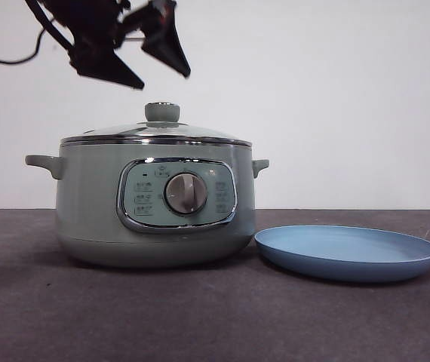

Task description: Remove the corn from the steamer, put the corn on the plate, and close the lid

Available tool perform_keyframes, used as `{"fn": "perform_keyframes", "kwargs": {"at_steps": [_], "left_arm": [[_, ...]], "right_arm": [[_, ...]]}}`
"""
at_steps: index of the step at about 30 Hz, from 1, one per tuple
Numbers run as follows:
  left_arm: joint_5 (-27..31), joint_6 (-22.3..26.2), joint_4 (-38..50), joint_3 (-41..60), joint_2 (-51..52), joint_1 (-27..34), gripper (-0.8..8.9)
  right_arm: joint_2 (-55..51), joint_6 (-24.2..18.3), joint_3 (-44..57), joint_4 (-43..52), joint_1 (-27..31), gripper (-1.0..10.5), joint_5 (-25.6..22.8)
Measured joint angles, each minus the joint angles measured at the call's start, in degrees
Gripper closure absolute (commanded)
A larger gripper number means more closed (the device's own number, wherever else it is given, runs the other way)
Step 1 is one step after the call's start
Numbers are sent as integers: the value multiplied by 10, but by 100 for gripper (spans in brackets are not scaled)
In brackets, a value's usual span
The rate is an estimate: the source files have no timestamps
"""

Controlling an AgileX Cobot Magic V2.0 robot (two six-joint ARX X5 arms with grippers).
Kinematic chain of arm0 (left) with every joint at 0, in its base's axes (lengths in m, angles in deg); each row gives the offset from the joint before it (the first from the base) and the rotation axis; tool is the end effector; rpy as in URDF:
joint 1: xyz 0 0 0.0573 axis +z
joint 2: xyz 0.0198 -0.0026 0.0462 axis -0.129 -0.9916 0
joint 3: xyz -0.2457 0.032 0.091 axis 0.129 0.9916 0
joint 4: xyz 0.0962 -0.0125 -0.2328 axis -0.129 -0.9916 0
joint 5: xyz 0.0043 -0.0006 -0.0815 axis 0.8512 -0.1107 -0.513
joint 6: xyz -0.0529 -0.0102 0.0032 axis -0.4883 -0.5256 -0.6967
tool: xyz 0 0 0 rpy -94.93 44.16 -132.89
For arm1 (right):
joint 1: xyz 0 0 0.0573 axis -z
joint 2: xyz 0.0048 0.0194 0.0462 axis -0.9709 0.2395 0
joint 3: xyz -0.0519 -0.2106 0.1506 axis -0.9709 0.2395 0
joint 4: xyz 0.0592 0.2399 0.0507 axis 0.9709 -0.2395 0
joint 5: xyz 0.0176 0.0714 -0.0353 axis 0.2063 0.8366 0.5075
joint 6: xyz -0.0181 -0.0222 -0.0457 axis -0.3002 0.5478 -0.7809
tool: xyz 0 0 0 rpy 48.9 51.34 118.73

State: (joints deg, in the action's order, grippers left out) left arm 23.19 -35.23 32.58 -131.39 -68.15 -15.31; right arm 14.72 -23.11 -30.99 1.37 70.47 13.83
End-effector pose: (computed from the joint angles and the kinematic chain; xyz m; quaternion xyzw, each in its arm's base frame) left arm 0.3211 -0.1413 0.3085 0.0638 0.2015 -0.3058 0.9283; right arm 0.1362 0.0317 0.3619 0.0272 0.3107 0.3819 0.8700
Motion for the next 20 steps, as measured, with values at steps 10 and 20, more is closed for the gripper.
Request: {"fn": "perform_keyframes", "kwargs": {"at_steps": [10, 20], "left_arm": [[4, 1, -7, 0, -37, -11, 200], [10, 1, -25, 0, -41, -12, 486]], "right_arm": [[0, 0, 0, 0, 0, 289, 0], [0, 0, 0, 0, 0, 289, 0]]}}
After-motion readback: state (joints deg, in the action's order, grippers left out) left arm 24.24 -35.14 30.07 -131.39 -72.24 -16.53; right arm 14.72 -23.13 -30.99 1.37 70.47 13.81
